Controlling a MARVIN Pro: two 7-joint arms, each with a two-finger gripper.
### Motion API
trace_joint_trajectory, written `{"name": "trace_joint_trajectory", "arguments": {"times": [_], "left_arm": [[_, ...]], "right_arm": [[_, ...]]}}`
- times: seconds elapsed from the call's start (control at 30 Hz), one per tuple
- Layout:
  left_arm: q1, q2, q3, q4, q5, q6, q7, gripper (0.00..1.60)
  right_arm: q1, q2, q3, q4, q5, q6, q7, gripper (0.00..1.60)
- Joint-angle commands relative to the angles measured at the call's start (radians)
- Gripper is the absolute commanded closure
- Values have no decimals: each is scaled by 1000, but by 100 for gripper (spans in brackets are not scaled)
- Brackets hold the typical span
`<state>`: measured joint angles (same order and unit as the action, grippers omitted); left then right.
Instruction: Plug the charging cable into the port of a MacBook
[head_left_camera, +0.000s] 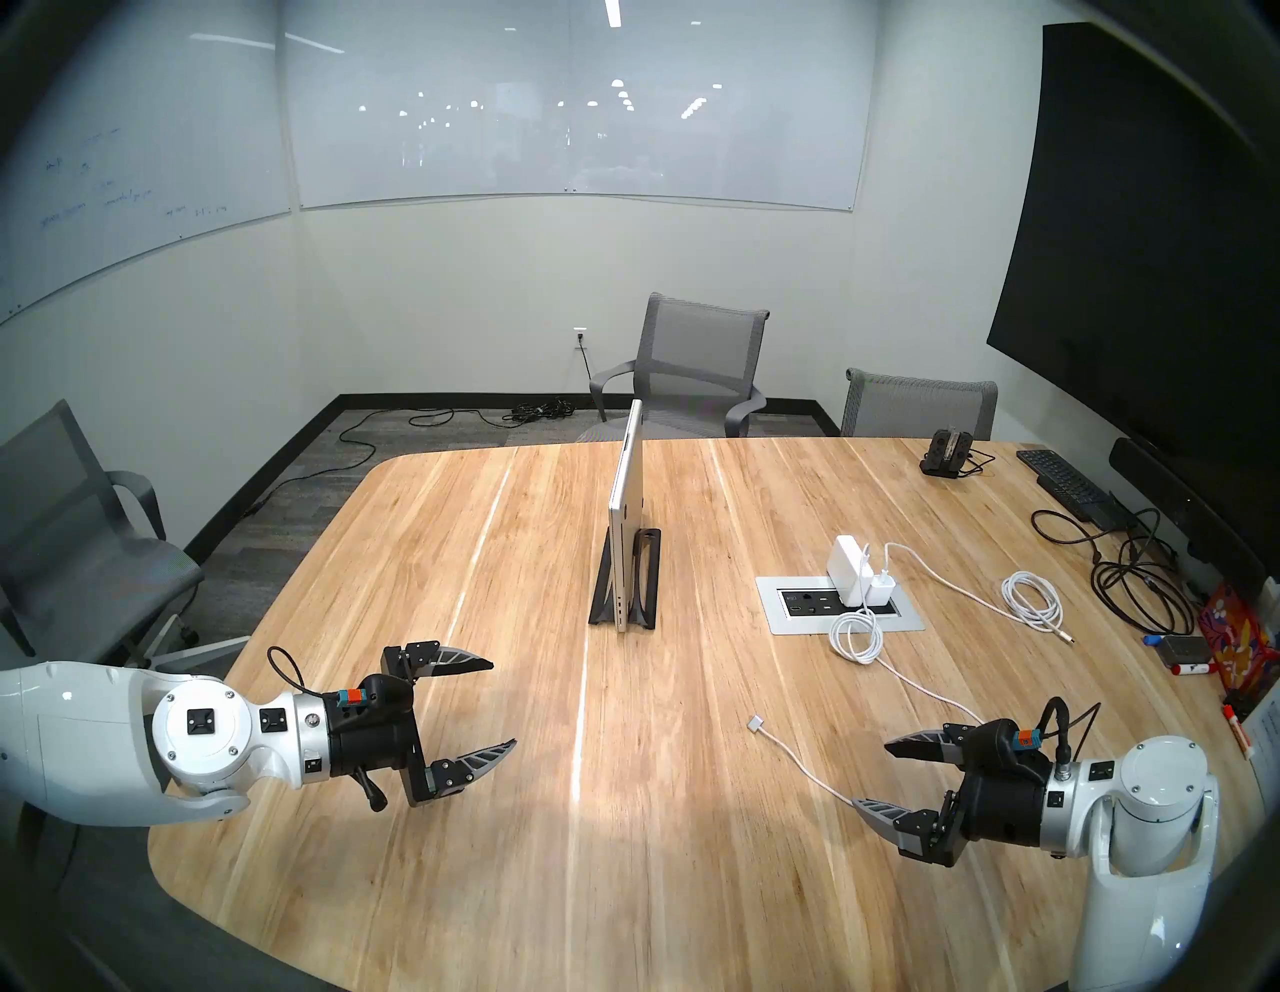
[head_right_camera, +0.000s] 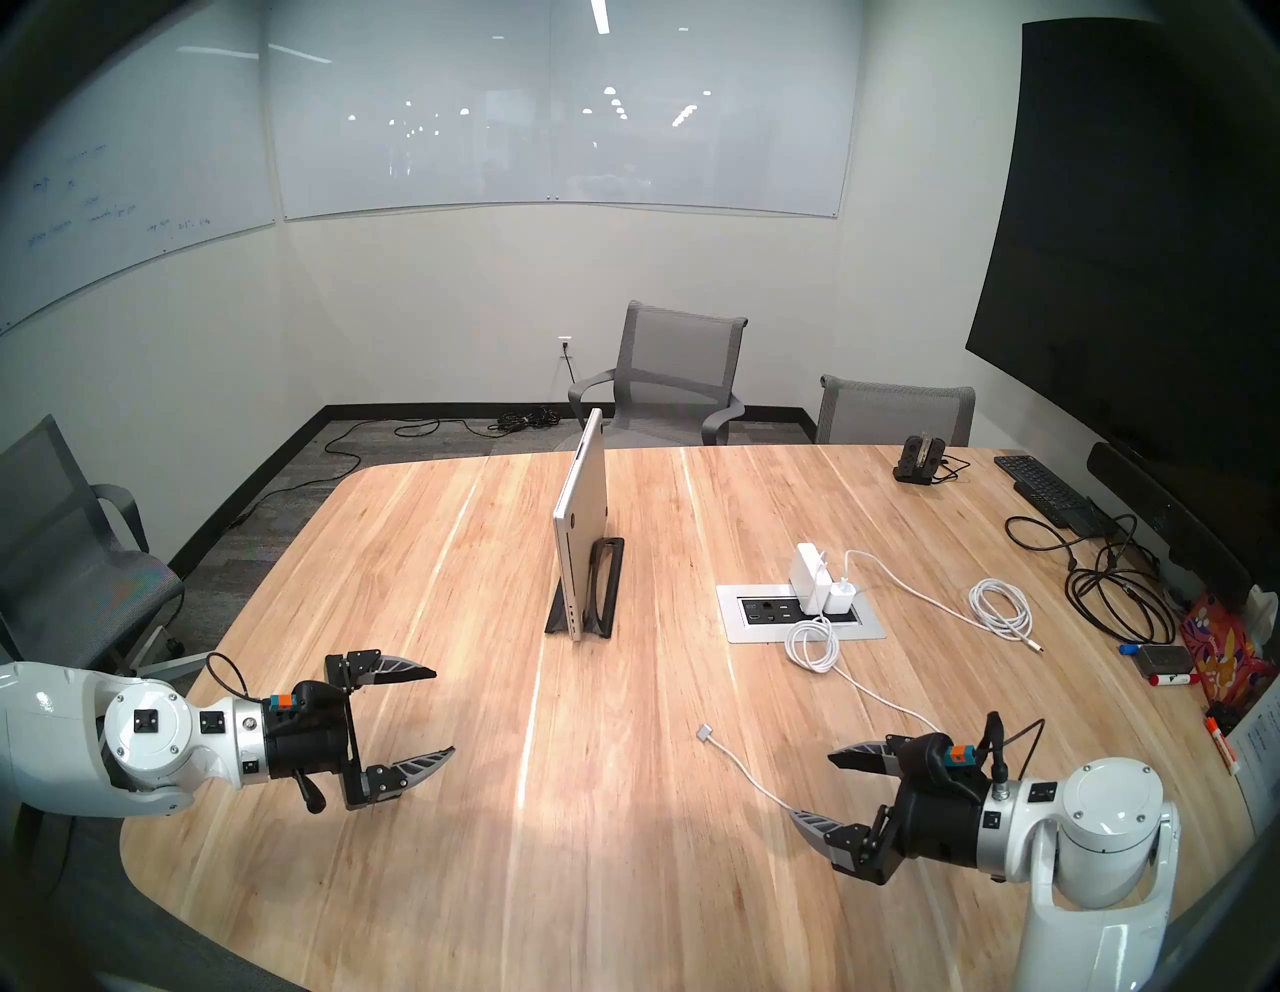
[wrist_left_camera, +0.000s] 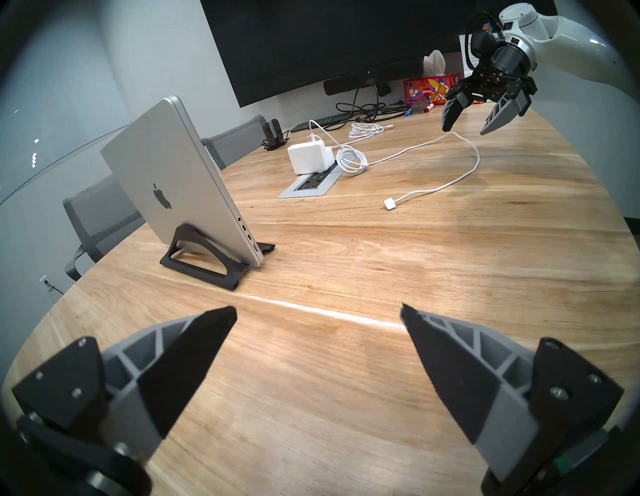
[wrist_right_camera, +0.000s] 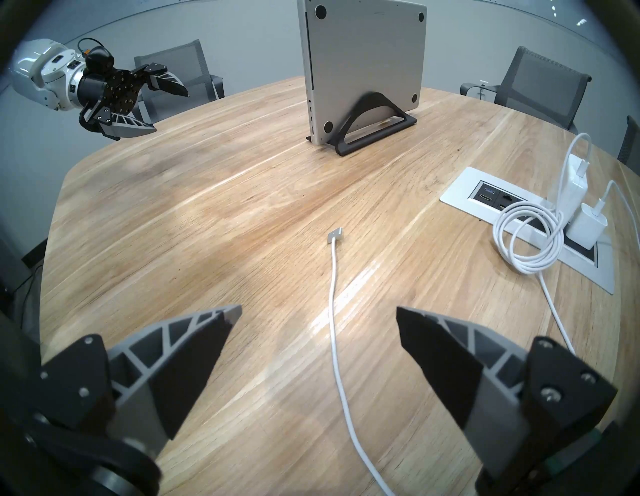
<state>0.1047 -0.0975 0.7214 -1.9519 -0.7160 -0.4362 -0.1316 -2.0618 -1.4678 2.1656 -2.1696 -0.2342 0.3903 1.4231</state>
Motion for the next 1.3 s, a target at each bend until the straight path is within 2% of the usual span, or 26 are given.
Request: {"name": "trace_joint_trajectory", "arguments": {"times": [0.0,0.6,0.8,1.27], "left_arm": [[-9,-2,-6,-1,2,-2,-1,0],[-11,-2,-4,-2,2,-2,0,0],[-11,-2,-4,-2,1,-2,0,0],[-13,-2,-2,-2,1,-2,0,0]], "right_arm": [[5,0,-2,-11,0,3,0,0],[59,1,-90,55,-70,4,-40,0],[82,-1,-128,115,-106,-23,-73,0],[103,-7,-159,182,-148,-63,-115,0]]}}
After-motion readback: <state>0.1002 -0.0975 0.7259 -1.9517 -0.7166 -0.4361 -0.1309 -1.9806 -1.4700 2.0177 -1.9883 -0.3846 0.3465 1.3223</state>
